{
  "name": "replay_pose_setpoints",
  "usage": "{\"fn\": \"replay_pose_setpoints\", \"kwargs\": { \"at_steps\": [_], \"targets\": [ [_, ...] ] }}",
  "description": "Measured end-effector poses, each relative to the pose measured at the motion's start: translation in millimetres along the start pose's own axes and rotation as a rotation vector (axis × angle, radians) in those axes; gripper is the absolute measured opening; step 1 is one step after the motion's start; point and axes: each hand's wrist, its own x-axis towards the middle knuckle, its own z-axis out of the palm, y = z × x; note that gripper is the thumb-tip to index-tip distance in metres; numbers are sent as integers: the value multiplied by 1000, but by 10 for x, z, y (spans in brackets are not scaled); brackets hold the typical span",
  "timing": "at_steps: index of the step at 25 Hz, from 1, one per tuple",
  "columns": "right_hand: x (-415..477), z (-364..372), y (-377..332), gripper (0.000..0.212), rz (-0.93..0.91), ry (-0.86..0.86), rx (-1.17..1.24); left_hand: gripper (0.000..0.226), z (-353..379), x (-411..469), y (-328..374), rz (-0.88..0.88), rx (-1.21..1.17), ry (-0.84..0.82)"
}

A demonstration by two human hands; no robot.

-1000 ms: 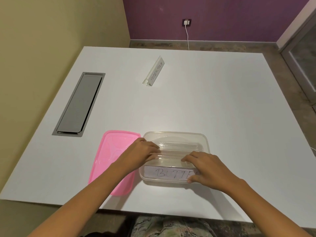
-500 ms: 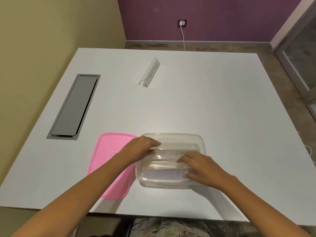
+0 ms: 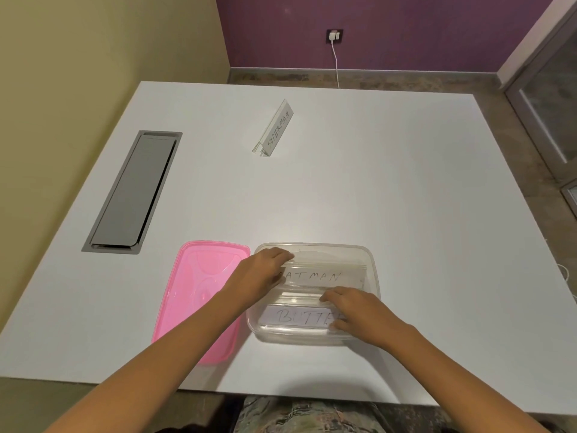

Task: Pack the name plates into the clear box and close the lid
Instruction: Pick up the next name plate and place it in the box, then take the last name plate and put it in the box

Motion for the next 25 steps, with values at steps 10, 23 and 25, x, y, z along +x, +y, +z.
{"fn": "replay_pose_setpoints", "kwargs": {
  "at_steps": [10,23,25],
  "targets": [
    [16,-261,-64,9,-5,622,140,42,62,-4,62,13,-48,174],
    [763,-674,283,10,197,707,143,31,-419,1311,-571,-434,-280,447],
    [946,-757,345,11,205,683,167,38,-482,1644,-724,-552,-233,421]
  ]
}}
